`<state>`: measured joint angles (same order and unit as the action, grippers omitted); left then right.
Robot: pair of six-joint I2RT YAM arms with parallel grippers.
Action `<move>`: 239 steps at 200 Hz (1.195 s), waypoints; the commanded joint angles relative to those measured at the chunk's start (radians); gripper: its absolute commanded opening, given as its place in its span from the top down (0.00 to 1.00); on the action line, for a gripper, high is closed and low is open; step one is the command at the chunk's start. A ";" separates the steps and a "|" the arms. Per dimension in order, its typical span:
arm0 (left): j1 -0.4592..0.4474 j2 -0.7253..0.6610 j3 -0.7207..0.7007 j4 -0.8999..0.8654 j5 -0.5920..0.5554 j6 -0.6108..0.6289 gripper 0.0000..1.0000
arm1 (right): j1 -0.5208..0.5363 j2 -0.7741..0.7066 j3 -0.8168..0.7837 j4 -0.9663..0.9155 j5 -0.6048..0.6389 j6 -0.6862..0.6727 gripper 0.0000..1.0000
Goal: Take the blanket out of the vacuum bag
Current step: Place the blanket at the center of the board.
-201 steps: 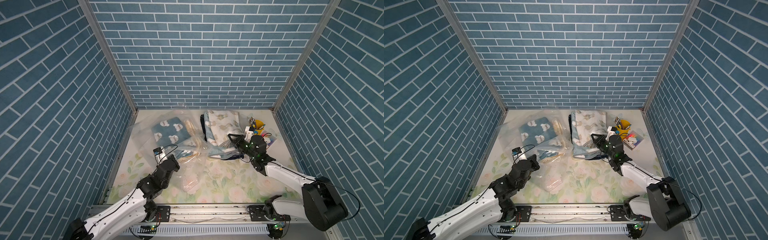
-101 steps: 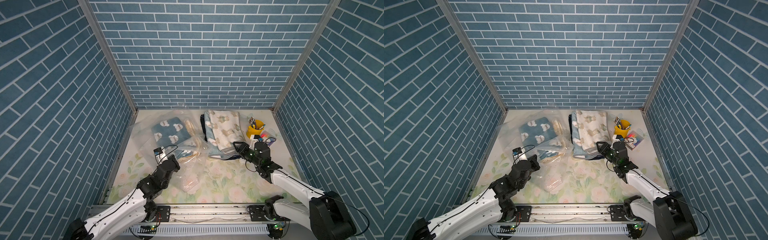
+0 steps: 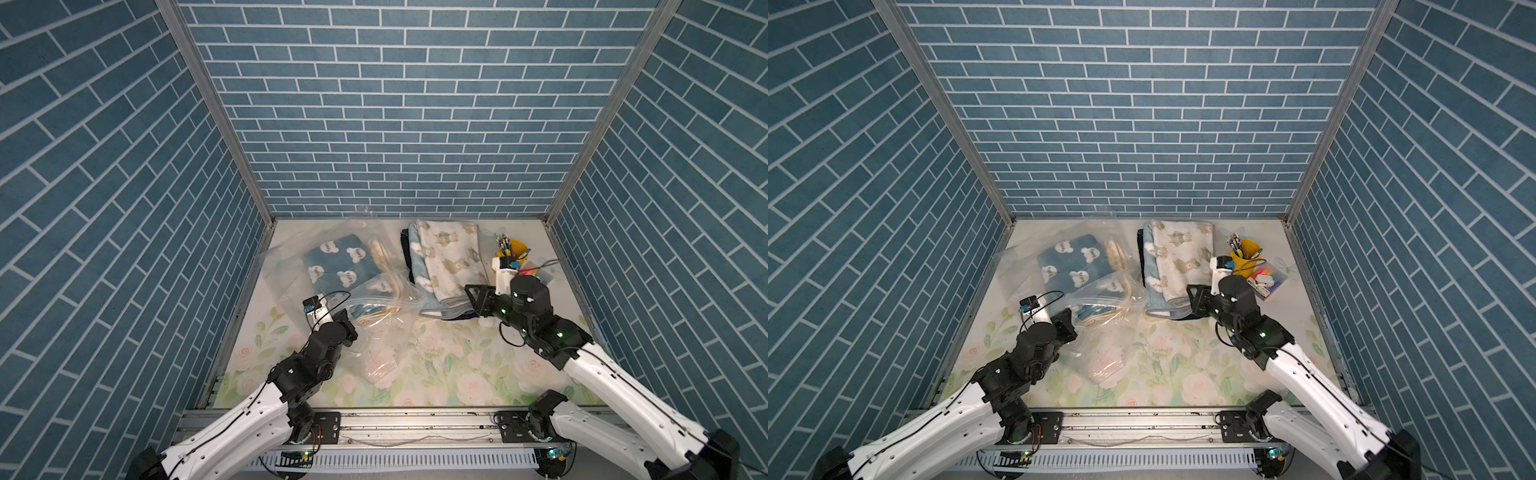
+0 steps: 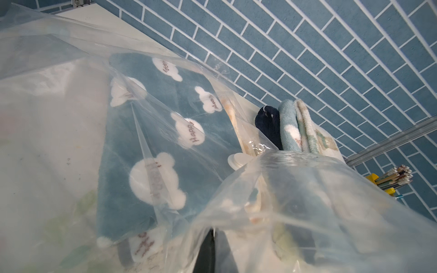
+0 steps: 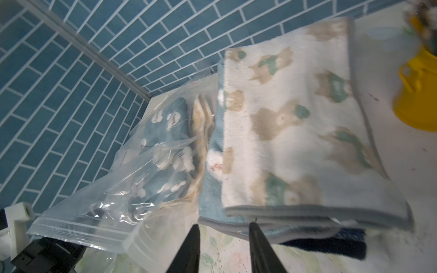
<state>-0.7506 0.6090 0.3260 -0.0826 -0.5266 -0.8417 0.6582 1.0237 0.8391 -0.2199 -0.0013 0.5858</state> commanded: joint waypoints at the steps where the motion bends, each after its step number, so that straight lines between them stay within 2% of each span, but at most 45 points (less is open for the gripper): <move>1: 0.006 -0.035 -0.003 -0.065 -0.055 -0.019 1.00 | 0.052 0.222 0.121 -0.069 0.083 -0.189 0.66; 13: 0.006 -0.043 -0.007 -0.077 -0.063 -0.028 1.00 | 0.075 0.321 0.185 -0.081 0.135 -0.234 0.65; 50: 0.006 -0.035 0.007 -0.125 -0.082 -0.034 1.00 | 0.105 0.484 0.272 -0.120 0.283 -0.331 0.49; 71: 0.005 -0.041 0.006 -0.120 -0.076 -0.030 1.00 | 0.114 0.536 0.293 -0.115 0.253 -0.362 0.44; 105: 0.005 -0.038 0.006 -0.108 -0.067 -0.027 1.00 | 0.128 0.582 0.298 -0.121 0.318 -0.364 0.39; 120: 0.006 -0.034 0.005 -0.103 -0.066 -0.027 1.00 | 0.127 0.608 0.301 -0.158 0.418 -0.355 0.42; 138: 0.007 -0.032 -0.001 -0.094 -0.059 -0.027 1.00 | 0.127 0.622 0.284 -0.178 0.464 -0.362 0.50; 159: 0.006 -0.027 -0.005 -0.087 -0.057 -0.028 1.00 | 0.124 0.606 0.260 -0.178 0.522 -0.362 0.66; 167: 0.006 -0.025 -0.007 -0.078 -0.056 -0.025 1.00 | 0.116 0.591 0.256 -0.167 0.528 -0.359 0.75; 191: 0.006 -0.003 -0.006 -0.053 -0.045 -0.025 1.00 | 0.102 0.537 0.252 -0.120 0.444 -0.351 0.88; 208: 0.007 0.015 0.005 -0.049 -0.041 -0.021 1.00 | 0.094 0.534 0.265 -0.119 0.430 -0.346 0.87; 239: 0.005 0.012 0.003 -0.048 -0.039 -0.016 1.00 | 0.093 0.548 0.251 -0.116 0.350 -0.339 0.66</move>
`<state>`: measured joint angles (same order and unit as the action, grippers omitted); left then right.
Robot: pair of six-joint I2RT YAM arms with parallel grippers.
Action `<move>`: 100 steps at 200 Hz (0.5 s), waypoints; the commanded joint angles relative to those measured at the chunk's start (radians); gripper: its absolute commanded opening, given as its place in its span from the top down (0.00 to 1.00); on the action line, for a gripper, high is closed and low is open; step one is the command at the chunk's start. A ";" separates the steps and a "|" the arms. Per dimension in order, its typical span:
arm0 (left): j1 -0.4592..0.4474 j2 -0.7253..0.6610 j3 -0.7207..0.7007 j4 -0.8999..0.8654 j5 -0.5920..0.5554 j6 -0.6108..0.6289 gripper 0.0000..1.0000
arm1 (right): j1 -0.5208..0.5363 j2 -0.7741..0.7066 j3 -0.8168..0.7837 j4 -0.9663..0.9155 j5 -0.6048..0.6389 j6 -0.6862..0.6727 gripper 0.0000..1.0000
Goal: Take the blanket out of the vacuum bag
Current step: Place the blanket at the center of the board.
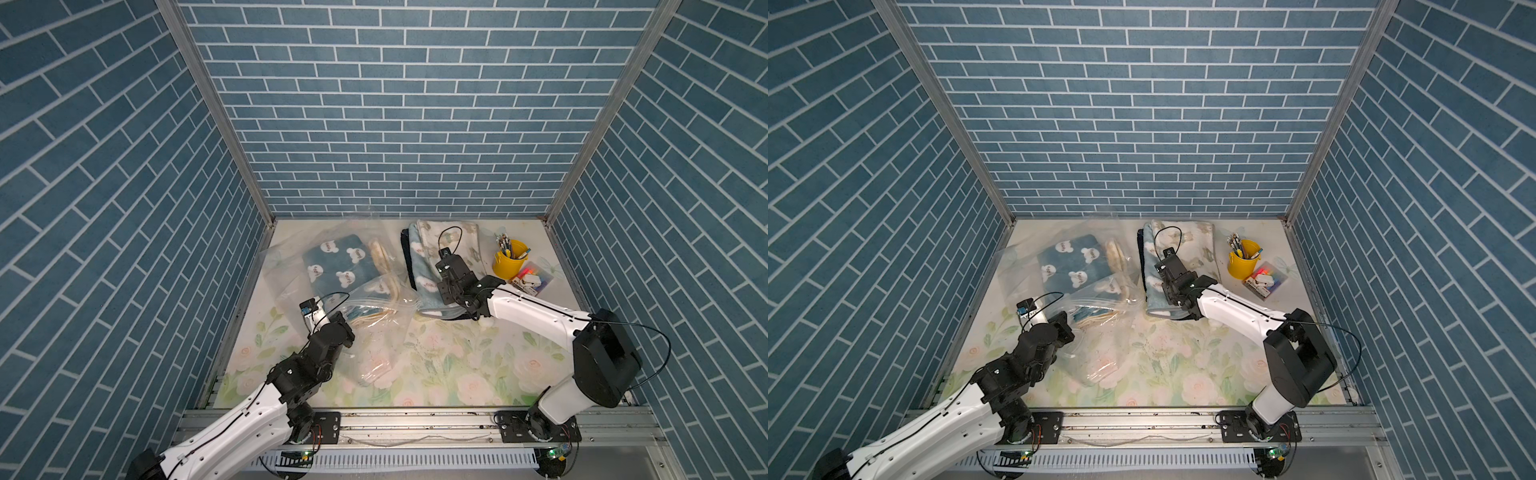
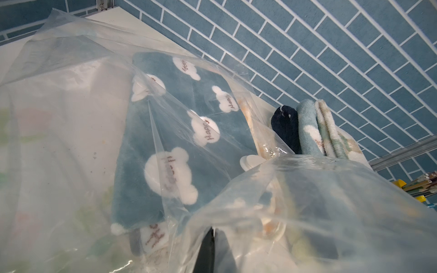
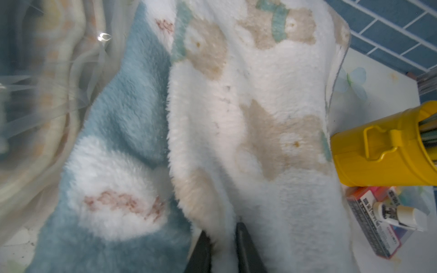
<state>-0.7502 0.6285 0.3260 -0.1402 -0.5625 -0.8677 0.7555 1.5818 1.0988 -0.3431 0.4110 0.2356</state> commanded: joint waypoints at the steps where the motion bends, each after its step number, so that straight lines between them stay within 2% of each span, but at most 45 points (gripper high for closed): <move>1: 0.006 -0.008 0.004 0.010 -0.003 0.009 1.00 | -0.004 -0.010 -0.012 0.009 -0.065 0.012 0.65; 20: 0.005 -0.019 -0.004 0.007 0.002 0.001 1.00 | -0.003 -0.026 -0.040 0.043 -0.121 0.023 0.55; 49: 0.006 -0.029 -0.013 0.010 0.008 -0.006 1.00 | 0.017 -0.047 -0.063 0.067 -0.149 0.033 0.46; 84: 0.006 -0.023 -0.015 0.019 0.015 -0.006 1.00 | 0.027 0.003 -0.068 0.023 -0.035 0.039 0.46; 100: 0.005 -0.024 -0.015 0.014 0.010 -0.003 1.00 | 0.027 0.023 -0.078 0.005 0.023 0.045 0.56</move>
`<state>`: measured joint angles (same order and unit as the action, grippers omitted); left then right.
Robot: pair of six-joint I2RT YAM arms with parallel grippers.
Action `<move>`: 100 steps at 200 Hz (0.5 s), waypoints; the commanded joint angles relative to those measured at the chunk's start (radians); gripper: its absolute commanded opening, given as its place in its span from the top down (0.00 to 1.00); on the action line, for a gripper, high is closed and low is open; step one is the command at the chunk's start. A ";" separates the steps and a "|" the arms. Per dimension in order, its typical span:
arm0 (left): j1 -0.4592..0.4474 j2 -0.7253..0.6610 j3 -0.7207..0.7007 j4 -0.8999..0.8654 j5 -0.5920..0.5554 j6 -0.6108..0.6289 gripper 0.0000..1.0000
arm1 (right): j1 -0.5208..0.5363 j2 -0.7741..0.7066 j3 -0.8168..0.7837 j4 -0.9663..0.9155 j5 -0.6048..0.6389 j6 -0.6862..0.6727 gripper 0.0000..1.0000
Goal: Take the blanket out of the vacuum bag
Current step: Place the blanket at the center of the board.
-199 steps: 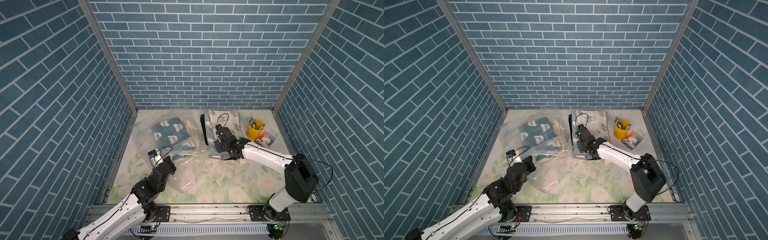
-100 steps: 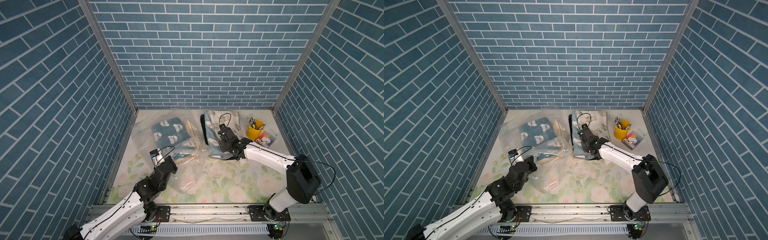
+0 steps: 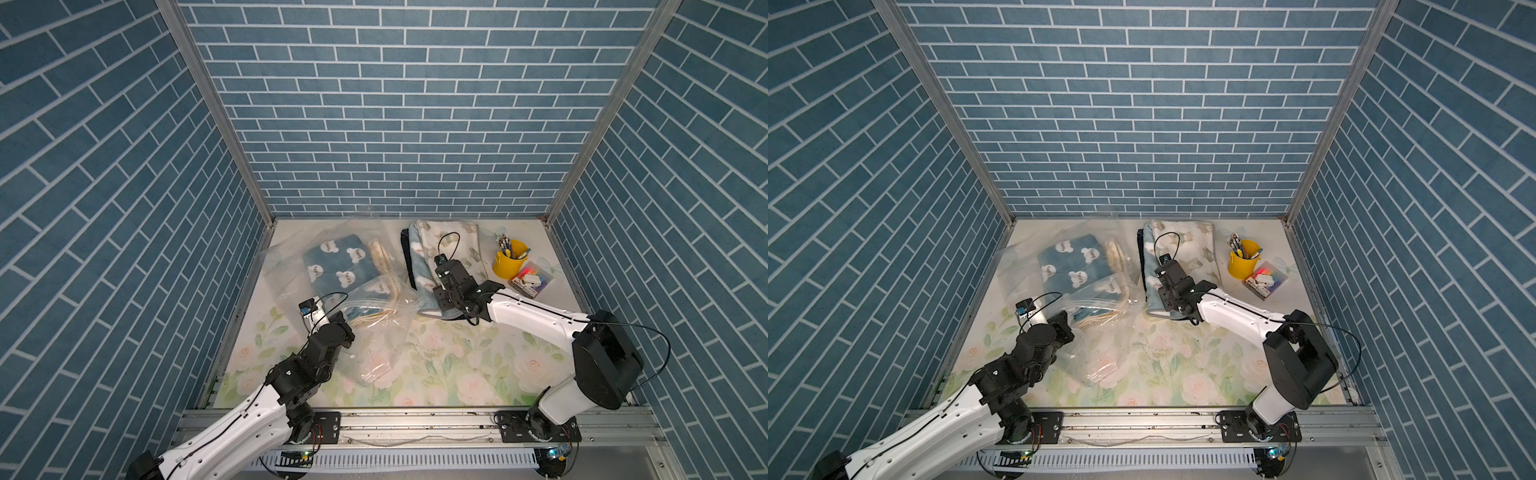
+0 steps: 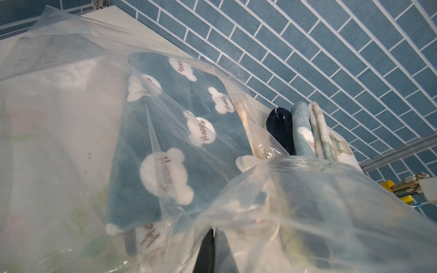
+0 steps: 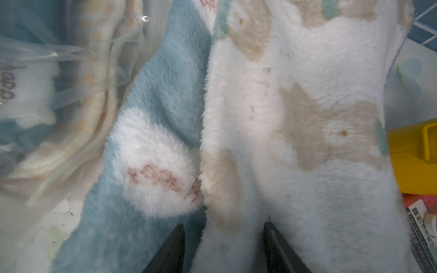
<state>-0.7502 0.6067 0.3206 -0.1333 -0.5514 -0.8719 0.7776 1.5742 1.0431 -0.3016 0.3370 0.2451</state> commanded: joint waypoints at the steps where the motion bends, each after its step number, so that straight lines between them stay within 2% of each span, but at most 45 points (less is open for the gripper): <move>1: 0.005 -0.003 -0.010 0.007 -0.002 0.002 1.00 | 0.005 0.033 -0.023 -0.038 0.101 0.036 0.57; 10: 0.005 -0.005 -0.012 0.008 -0.004 0.002 1.00 | 0.004 0.041 -0.022 -0.050 0.126 0.039 0.64; 44: 0.005 -0.005 -0.019 0.014 0.004 0.000 1.00 | 0.003 0.027 -0.025 -0.042 0.132 0.034 0.77; 61: 0.006 -0.007 -0.021 0.016 0.002 0.001 1.00 | 0.002 0.032 -0.020 -0.037 0.141 0.026 0.89; 77: 0.006 -0.008 -0.020 0.012 0.002 0.001 1.00 | 0.003 0.004 -0.024 -0.011 0.091 0.011 1.00; 100: 0.006 -0.010 -0.014 0.006 0.002 0.004 1.00 | 0.002 -0.056 -0.009 0.001 -0.001 0.001 1.00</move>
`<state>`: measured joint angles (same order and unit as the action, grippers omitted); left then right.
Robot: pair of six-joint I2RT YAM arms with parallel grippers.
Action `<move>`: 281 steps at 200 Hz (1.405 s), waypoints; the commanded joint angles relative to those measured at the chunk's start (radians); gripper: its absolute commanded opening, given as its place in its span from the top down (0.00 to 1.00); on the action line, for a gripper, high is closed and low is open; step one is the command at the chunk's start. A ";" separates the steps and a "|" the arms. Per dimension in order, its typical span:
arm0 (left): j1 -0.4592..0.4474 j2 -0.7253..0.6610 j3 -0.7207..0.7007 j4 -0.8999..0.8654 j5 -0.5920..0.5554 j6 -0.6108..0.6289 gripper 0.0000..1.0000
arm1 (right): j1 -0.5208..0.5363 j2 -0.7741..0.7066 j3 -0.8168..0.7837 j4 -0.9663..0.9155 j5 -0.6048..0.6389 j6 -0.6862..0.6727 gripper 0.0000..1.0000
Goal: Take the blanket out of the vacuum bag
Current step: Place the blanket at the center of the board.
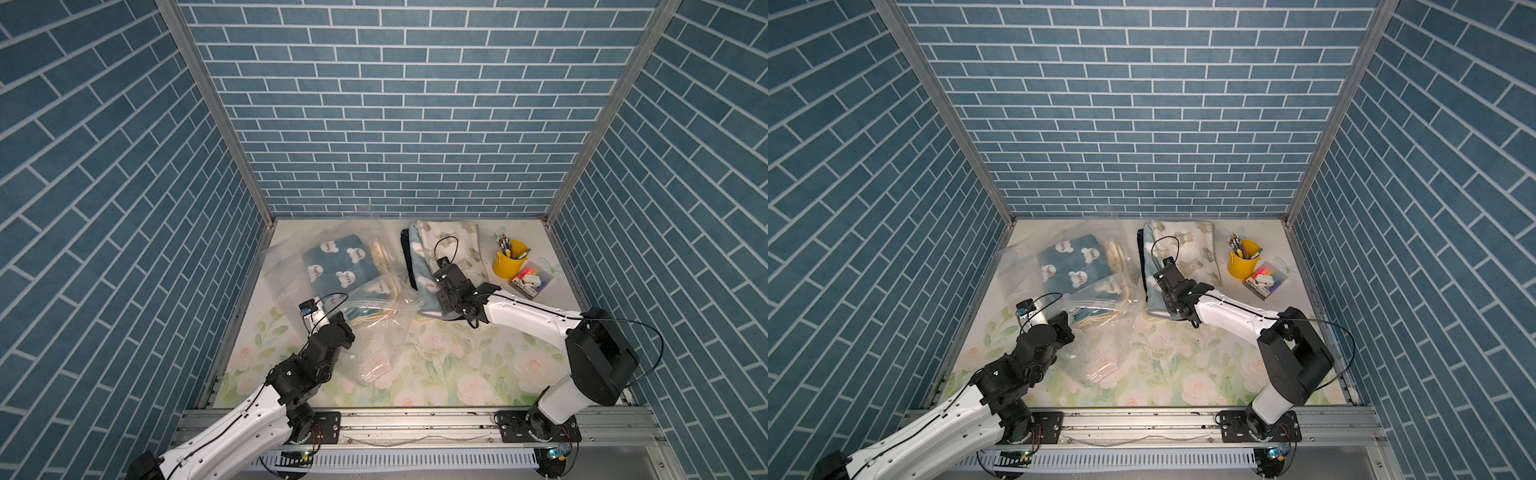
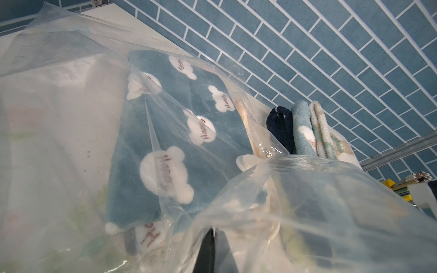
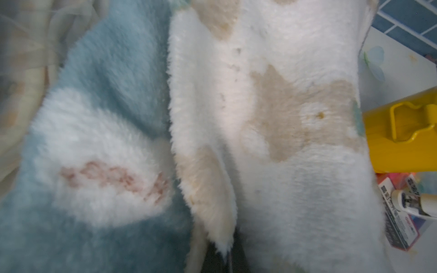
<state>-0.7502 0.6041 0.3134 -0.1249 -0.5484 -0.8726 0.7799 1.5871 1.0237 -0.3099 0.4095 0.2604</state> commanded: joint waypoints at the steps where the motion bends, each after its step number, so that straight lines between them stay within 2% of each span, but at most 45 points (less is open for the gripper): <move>1: 0.006 -0.007 -0.006 -0.002 -0.001 0.005 1.00 | 0.000 -0.070 0.012 0.008 -0.075 -0.016 1.00; 86: 0.006 0.006 0.016 0.002 0.006 0.015 1.00 | 0.000 -0.134 0.135 -0.015 -0.176 -0.061 1.00; 127: 0.006 0.009 0.021 0.005 0.006 0.023 1.00 | -0.002 -0.147 0.166 -0.005 -0.283 -0.056 1.00; 160: 0.006 0.024 0.031 0.010 0.009 0.030 1.00 | -0.003 -0.145 0.194 -0.018 -0.274 -0.056 1.00; 181: 0.005 0.029 0.027 0.017 0.020 0.031 1.00 | -0.003 -0.135 0.163 -0.008 -0.347 -0.030 1.00; 190: 0.006 0.029 0.022 0.021 0.024 0.029 1.00 | -0.005 -0.119 0.133 0.003 -0.420 -0.018 1.00; 205: 0.006 0.028 0.017 0.020 0.028 0.027 1.00 | -0.004 -0.101 0.074 0.016 -0.534 0.005 0.65; 221: 0.006 0.027 0.019 0.005 0.025 0.029 1.00 | -0.004 -0.123 0.009 0.046 -0.603 0.020 0.50; 243: 0.006 0.012 0.023 -0.010 0.009 0.032 1.00 | -0.006 -0.183 0.002 0.015 -0.587 0.020 0.43; 281: 0.005 0.021 0.037 0.000 0.013 0.033 1.00 | -0.045 -0.239 0.079 0.001 -0.492 0.029 0.44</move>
<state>-0.7502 0.6193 0.3233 -0.1150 -0.5278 -0.8558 0.7662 1.4136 1.0374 -0.3256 -0.1158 0.2577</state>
